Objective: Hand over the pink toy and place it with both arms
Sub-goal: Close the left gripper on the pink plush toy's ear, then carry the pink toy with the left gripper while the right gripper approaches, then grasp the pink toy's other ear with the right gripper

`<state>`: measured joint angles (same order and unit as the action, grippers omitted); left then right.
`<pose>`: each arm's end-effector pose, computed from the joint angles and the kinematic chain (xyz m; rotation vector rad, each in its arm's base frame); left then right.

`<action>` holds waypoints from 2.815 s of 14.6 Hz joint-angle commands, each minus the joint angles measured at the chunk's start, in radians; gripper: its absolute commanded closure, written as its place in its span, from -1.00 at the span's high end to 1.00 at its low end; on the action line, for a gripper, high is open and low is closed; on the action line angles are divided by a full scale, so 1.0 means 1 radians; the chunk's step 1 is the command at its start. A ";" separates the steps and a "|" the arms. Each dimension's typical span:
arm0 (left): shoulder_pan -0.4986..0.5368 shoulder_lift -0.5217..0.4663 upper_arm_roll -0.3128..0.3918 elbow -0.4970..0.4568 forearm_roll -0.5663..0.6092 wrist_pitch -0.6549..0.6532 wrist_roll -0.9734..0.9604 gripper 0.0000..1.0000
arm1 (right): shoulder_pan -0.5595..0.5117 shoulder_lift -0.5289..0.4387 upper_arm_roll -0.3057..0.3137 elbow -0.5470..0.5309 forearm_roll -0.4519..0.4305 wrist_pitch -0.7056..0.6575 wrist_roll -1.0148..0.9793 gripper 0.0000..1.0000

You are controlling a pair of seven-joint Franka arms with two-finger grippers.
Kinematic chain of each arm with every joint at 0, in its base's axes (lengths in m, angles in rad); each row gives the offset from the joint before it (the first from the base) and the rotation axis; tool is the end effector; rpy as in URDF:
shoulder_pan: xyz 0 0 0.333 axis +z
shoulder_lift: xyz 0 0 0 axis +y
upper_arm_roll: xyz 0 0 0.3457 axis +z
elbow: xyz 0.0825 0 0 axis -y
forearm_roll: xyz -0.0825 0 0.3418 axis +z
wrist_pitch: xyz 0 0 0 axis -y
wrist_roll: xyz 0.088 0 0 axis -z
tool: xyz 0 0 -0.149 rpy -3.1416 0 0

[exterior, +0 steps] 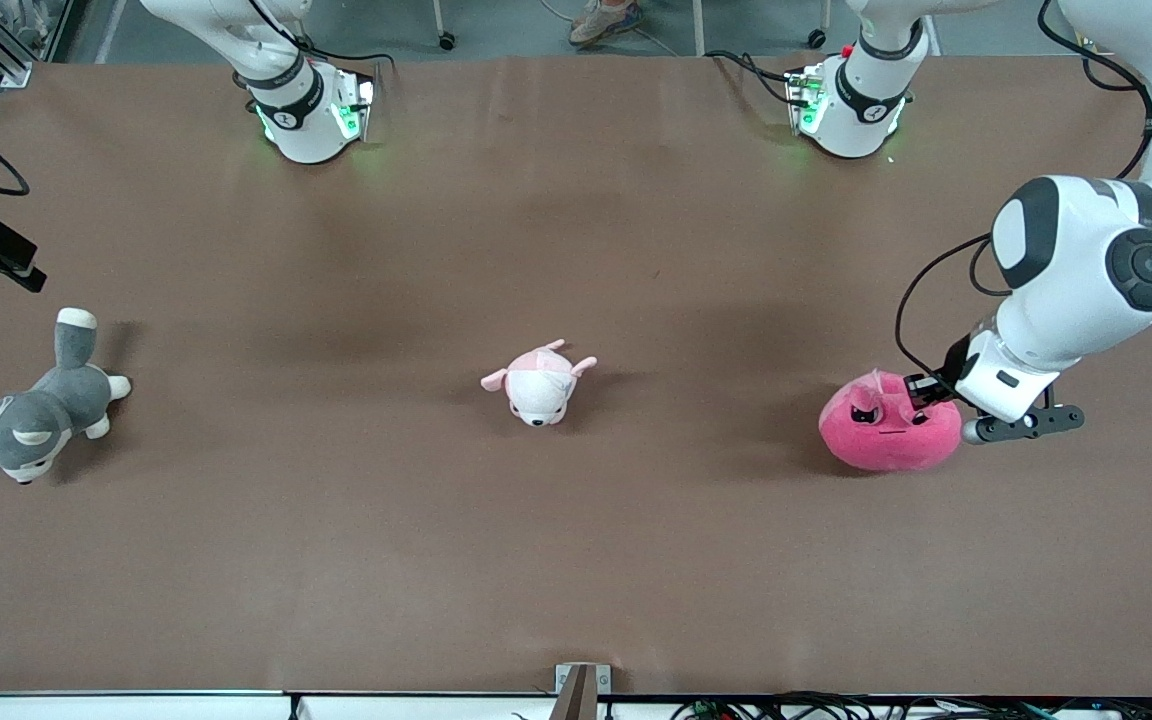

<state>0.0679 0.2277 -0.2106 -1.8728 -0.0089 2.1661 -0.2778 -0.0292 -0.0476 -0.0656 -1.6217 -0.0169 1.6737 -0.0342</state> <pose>0.5871 -0.0782 0.4096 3.0640 0.2253 0.0885 0.5078 -0.0515 0.6241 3.1163 -0.0932 0.1535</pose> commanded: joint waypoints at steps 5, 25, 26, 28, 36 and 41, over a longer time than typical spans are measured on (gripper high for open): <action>0.003 -0.027 -0.203 0.185 -0.065 -0.164 -0.266 -1.00 | -0.015 -0.026 0.010 -0.033 -0.009 0.017 -0.007 1.00; -0.307 0.117 -0.414 0.514 -0.121 -0.100 -1.101 -1.00 | 0.187 0.042 0.020 -0.010 0.173 -0.005 -0.006 1.00; -0.327 0.133 -0.411 0.530 -0.121 -0.082 -1.141 -1.00 | 0.210 0.042 0.020 -0.010 0.216 -0.002 0.003 1.00; -0.350 0.176 -0.408 0.584 -0.118 -0.078 -1.176 -1.00 | 0.247 0.043 0.020 -0.003 0.325 0.001 0.007 0.82; -0.444 0.228 -0.354 0.621 -0.118 -0.058 -1.210 -1.00 | 0.370 0.160 0.020 0.103 0.644 0.020 0.103 0.63; -0.514 0.229 -0.291 0.627 -0.118 -0.054 -1.232 -1.00 | 0.427 0.206 0.018 0.108 0.606 0.107 0.154 0.63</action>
<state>-0.4284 0.4473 -0.5156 -1.2811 -0.1255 2.1139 -1.4925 0.3962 0.1267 -0.0356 -1.5334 0.6033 1.7778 0.1089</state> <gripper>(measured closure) 0.921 0.181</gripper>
